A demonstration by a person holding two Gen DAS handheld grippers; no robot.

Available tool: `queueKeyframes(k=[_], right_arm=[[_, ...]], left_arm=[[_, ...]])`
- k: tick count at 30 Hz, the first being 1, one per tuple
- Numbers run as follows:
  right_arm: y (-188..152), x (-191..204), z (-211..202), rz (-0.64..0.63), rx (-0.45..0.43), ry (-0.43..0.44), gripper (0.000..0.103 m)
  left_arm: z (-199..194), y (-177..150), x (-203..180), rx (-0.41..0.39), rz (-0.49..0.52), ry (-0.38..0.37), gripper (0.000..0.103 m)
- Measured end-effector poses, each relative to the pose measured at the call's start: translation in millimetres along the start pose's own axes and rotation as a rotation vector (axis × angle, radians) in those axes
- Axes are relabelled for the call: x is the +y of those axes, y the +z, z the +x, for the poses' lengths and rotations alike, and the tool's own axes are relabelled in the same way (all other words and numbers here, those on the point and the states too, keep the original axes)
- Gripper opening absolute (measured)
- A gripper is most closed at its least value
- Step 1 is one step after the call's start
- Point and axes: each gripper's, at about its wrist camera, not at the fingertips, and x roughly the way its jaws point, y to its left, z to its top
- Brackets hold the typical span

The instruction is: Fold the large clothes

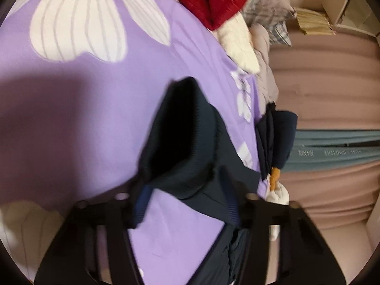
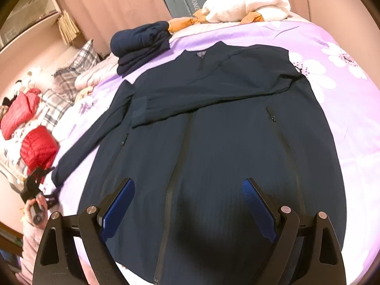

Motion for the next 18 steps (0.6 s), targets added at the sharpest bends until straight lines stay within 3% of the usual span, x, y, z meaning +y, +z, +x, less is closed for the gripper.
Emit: queueKeyframes(k=[4, 7, 13, 18], right_arm=[[3, 2, 5, 0.005, 0.015, -0.013, 0.092], [5, 8, 6, 0.001, 0.016, -0.005, 0.091], [-1, 22, 4, -0.047, 0.019, 0.004, 0.092], [-1, 16, 7, -0.036, 0.025, -0.026, 0.092]], left_arm=[[2, 7, 8, -0.019, -0.034, -0.007, 0.033], [3, 8, 4, -0.021, 0.021, 0.017, 0.027], [-5, 9, -9, -0.014, 0.124, -0.006, 0.02], [-25, -1, -45, -0.054, 0.257, -0.046, 0.014]])
